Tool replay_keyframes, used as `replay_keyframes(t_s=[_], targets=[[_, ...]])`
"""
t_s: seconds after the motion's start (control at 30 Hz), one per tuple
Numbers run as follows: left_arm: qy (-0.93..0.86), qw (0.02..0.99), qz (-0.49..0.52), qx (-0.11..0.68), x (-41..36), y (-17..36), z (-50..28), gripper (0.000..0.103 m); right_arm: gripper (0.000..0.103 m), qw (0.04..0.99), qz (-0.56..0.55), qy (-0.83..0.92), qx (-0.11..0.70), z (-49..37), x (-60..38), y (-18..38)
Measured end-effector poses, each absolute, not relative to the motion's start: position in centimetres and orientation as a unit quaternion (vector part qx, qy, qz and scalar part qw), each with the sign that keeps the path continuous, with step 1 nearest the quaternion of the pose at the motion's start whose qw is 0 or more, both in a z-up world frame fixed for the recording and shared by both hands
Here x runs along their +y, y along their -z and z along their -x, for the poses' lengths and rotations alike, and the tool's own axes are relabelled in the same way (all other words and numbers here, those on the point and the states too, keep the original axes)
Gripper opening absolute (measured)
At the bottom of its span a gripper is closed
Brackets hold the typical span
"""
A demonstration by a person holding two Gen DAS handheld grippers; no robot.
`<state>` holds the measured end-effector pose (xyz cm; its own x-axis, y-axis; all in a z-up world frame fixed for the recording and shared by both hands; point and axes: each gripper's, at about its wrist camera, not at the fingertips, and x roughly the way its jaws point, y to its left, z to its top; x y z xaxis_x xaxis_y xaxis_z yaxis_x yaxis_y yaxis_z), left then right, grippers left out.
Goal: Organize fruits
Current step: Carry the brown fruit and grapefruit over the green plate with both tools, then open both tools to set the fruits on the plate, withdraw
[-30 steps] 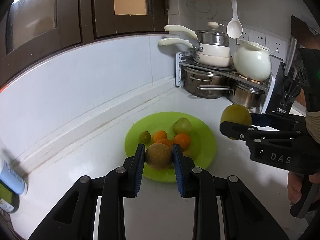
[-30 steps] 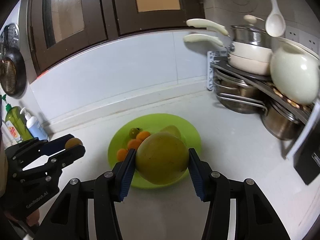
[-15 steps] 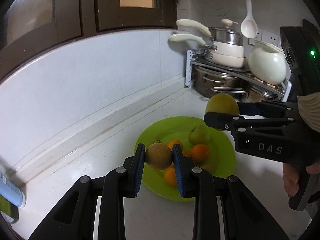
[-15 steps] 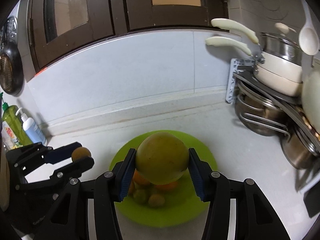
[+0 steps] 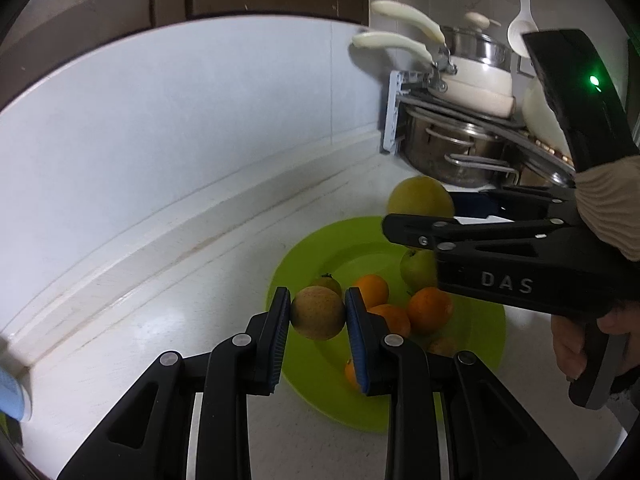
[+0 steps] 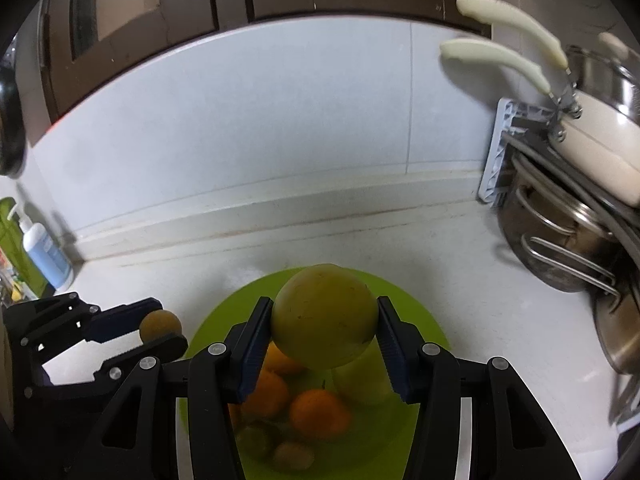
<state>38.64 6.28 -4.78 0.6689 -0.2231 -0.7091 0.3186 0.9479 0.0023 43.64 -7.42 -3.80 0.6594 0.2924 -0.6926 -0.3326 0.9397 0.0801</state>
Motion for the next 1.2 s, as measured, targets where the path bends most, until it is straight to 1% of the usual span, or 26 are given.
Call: replay_keyframes(t_s=[0.3, 0.43, 0.6, 0.73, 0.97, 1.0, 1.07, 1.17, 1.2], targets=[[0.176, 0.896, -0.066, 0.402, 5.1, 6.5, -40.0, 0.028, 0.052, 0.901, 0.038, -0.175, 0.395, -45.9, -7.1, 5.7], [0.172, 0.900, -0.066, 0.396, 5.4, 6.3, -39.9, 0.038, 0.052, 0.903, 0.039, -0.169, 0.393, -45.9, -7.0, 6.0], [0.157, 0.906, -0.055, 0.389, 6.2, 5.6, -39.7, 0.039, 0.053, 0.908, 0.035, -0.160, 0.385, -45.1, -7.2, 5.4], [0.143, 0.912, -0.050, 0.382, 6.7, 4.7, -39.0, 0.045, 0.053, 0.912, 0.032, -0.149, 0.381, -43.4, -7.8, 4.8], [0.127, 0.918, -0.040, 0.373, 7.7, 3.0, -36.0, 0.049, 0.053, 0.922, 0.035, -0.126, 0.365, -38.9, -8.8, 3.1], [0.124, 0.919, -0.038, 0.372, 7.8, 2.8, -35.4, 0.051, 0.054, 0.923, 0.034, -0.122, 0.363, -38.1, -9.0, 2.8], [0.116, 0.921, -0.034, 0.370, 8.1, 2.4, -34.1, 0.053, 0.060, 0.925, 0.034, -0.113, 0.360, -36.6, -9.2, 2.3], [0.101, 0.926, -0.035, 0.362, 8.5, 1.5, -32.0, 0.056, 0.062, 0.930, 0.034, -0.100, 0.351, -33.9, -9.4, 1.5], [0.098, 0.928, -0.035, 0.358, 8.7, 1.2, -31.2, 0.059, 0.062, 0.932, 0.035, -0.094, 0.349, -32.9, -9.4, 1.2]])
